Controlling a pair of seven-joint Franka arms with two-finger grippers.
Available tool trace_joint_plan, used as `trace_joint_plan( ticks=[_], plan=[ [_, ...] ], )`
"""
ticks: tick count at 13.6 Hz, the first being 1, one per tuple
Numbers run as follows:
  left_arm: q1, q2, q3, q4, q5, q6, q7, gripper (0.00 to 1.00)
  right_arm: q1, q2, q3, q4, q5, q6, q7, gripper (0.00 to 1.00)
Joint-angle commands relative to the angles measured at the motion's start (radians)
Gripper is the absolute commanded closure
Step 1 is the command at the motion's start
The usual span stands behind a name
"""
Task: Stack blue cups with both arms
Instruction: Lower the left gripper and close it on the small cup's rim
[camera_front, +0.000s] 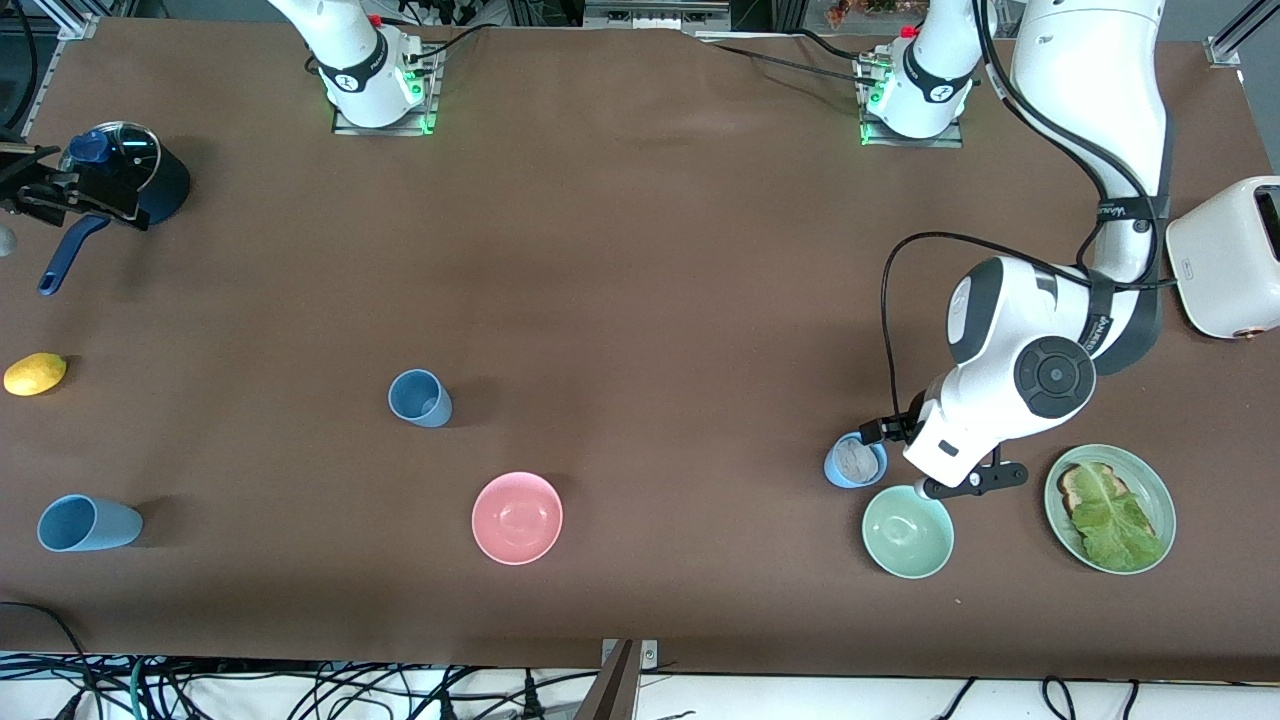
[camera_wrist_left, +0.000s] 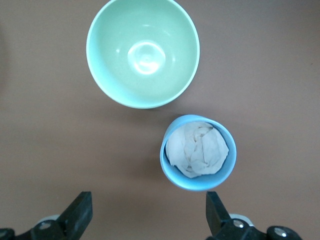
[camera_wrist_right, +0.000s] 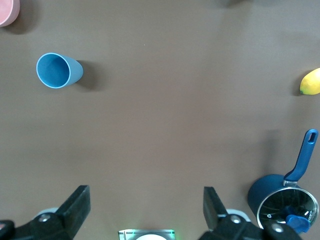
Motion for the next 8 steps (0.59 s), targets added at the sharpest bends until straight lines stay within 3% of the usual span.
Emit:
trace_joint_plan(
  ticks=[1, 8],
  plan=[
    [-0.003, 0.048, 0.003, 0.035, -0.017, 0.020, 0.022, 0.00, -0.003, 0.005, -0.003, 0.017, 0.018, -0.015, -0.010, 0.00],
    [-0.002, 0.091, 0.003, 0.035, -0.010, 0.088, 0.023, 0.00, -0.003, 0.005, 0.000, 0.017, 0.018, -0.020, -0.012, 0.00]
  ],
)
